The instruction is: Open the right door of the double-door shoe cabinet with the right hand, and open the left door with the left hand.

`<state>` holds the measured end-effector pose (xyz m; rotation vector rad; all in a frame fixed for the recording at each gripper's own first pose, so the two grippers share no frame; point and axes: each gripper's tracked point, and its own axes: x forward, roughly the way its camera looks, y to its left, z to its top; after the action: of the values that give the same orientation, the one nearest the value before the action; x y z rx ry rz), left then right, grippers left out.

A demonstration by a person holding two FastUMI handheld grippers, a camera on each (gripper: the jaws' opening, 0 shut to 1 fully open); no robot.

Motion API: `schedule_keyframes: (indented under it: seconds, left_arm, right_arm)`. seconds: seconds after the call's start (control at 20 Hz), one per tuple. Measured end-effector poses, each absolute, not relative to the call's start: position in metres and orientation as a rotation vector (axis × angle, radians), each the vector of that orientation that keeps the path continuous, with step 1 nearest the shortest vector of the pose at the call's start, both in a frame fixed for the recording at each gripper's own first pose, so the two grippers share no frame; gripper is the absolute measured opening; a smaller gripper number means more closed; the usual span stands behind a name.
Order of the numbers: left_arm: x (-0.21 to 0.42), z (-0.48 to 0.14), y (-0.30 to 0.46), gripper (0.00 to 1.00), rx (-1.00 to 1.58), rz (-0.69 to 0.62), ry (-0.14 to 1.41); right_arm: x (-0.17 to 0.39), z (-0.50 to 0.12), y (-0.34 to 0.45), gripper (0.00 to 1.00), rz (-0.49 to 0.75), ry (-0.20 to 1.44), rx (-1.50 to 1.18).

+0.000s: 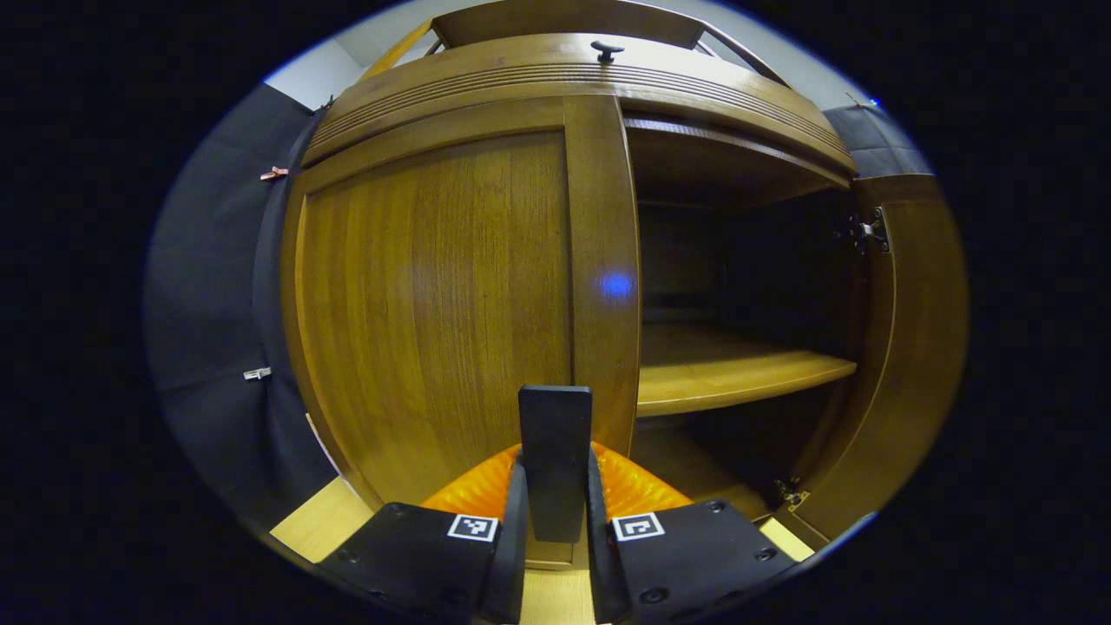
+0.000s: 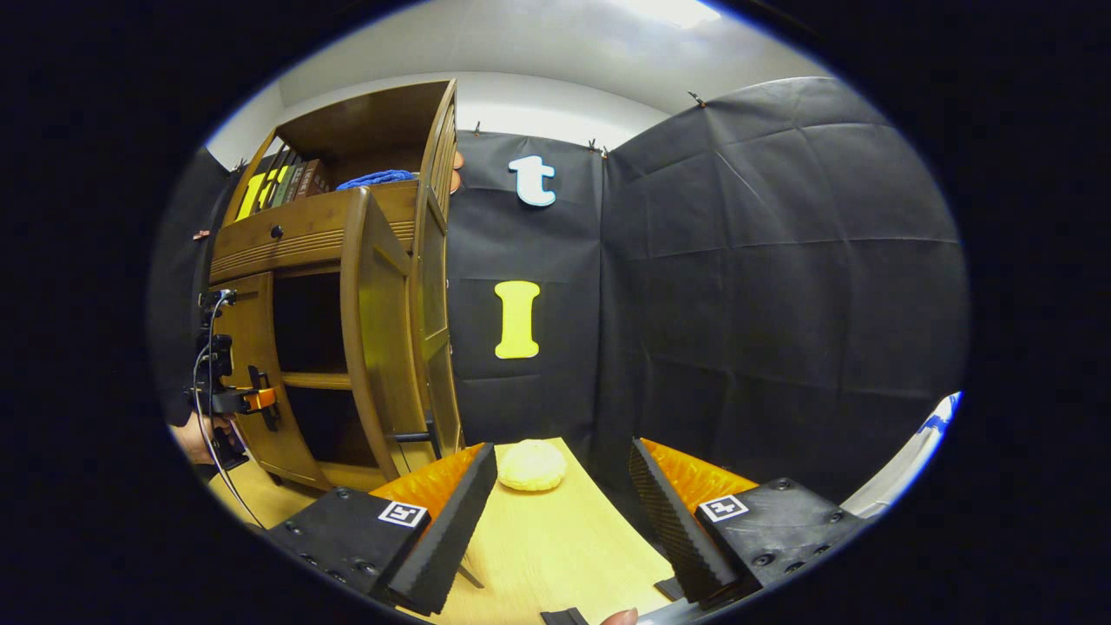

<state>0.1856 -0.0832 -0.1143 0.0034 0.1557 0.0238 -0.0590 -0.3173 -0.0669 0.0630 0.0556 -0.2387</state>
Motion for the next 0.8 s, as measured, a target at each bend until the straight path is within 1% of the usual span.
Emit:
schedule_keyframes:
  seconds: [0.35,0.8]
  left_arm:
    - [0.131,-0.114,-0.065,0.34,0.002,0.002,0.168]
    - [0.073,-0.116,-0.030,0.31,0.016,0.014,0.166]
  right_arm:
    - [-0.057,-0.068,-0.281,0.98,-0.185,0.055,0.068]
    - [-0.052,-0.079,-0.224,0.98,-0.092,0.069,0.061]
